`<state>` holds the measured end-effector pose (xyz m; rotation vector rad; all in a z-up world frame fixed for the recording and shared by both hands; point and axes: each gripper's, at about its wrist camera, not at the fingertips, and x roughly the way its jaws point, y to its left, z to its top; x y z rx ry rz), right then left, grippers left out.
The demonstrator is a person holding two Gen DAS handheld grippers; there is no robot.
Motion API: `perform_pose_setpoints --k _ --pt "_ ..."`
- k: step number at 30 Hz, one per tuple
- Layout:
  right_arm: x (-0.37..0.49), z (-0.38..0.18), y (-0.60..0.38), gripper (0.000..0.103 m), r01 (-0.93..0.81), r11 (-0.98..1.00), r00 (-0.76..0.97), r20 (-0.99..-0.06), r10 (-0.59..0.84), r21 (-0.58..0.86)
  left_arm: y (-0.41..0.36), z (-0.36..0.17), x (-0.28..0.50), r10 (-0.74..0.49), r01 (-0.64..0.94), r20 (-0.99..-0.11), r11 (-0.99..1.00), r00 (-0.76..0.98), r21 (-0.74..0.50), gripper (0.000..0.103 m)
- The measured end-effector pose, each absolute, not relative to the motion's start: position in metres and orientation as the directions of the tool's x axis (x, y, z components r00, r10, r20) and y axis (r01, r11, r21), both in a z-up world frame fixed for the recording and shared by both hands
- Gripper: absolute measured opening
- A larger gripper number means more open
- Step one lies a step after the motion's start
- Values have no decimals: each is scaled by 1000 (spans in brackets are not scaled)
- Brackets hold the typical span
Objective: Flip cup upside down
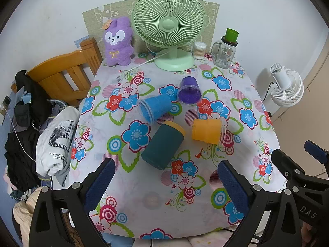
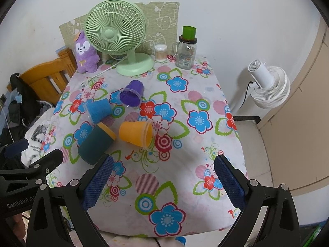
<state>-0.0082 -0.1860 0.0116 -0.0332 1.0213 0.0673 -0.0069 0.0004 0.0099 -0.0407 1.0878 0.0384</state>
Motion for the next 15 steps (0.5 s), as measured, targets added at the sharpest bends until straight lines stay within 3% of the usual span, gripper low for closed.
perform_pose_setpoints --k 15 --pt "-5 10 -184 99 -73 997 519 -854 42 4 4 8 -4 16 -47 -884 999 467 -7 101"
